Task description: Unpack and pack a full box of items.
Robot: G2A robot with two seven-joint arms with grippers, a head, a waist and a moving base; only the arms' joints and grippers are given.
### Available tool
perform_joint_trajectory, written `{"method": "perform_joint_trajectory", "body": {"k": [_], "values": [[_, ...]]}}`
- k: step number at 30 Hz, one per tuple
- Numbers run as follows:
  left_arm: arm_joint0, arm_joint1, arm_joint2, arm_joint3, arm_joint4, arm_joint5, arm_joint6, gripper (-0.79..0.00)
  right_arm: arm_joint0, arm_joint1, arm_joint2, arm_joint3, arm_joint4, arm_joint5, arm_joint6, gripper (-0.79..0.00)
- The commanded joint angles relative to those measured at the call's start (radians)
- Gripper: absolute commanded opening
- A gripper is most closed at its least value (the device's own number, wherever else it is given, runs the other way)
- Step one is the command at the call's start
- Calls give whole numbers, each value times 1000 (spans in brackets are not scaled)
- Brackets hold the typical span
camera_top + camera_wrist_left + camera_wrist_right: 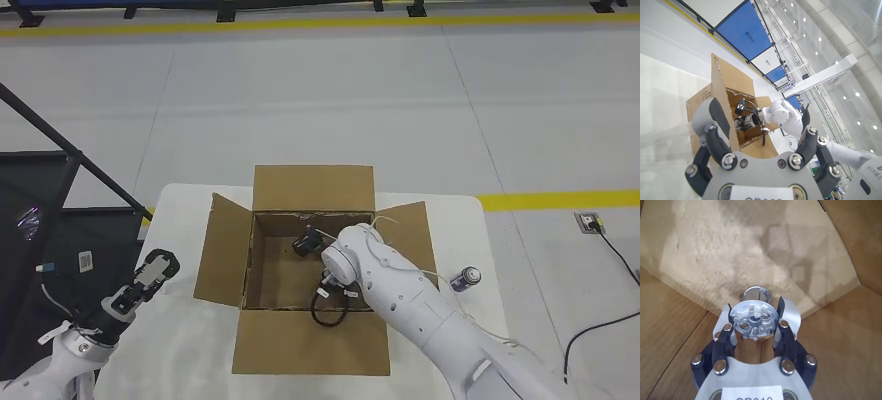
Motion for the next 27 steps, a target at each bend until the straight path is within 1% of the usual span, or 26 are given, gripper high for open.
{"method": "perform_joint_trajectory", "body": {"k": [1, 3, 5, 7, 9, 11, 14, 16, 19, 21, 23, 25, 27], "values": [[0, 0, 0, 0, 0, 0, 0, 0, -2, 4, 14, -29, -5, 3, -14, -785], [0, 0, 0, 0, 0, 0, 0, 0, -9, 16, 33, -82, -25, 20, -19, -785], [0, 0, 0, 0, 0, 0, 0, 0, -26, 35, 62, -163, -55, 40, -10, -785], [0, 0, 0, 0, 0, 0, 0, 0, -59, 64, 104, -282, -103, 73, 14, -785], [0, 0, 0, 0, 0, 0, 0, 0, -119, 101, 167, -449, -164, 106, 49, -785], [0, 0, 0, 0, 0, 0, 0, 0, -213, 144, 248, -657, -242, 125, 103, -785], [0, 0, 0, 0, 0, 0, 0, 0, -388, 202, 397, -983, -351, 119, 183, -785], [0, 0, 0, 0, 0, 0, 0, 0, -497, 229, 493, -1156, -407, 109, 222, -785], [0, 0, 0, 0, 0, 0, 0, 0, -640, 255, 631, -1361, -449, 106, 250, -785], [0, 0, 0, 0, 0, 0, 0, 0, -732, 267, 738, -1468, -449, 111, 253, -785], [0, 0, 0, 0, 0, 0, 0, 0, -825, 277, 852, -1544, -431, 121, 251, -785], [0, 0, 0, 0, 0, 0, 0, 0, -910, 284, 963, -1576, -404, 127, 248, -785], [0, 0, 0, 0, 0, 0, 0, 0, -979, 288, 1057, -1574, -348, 124, 234, -785]]}}
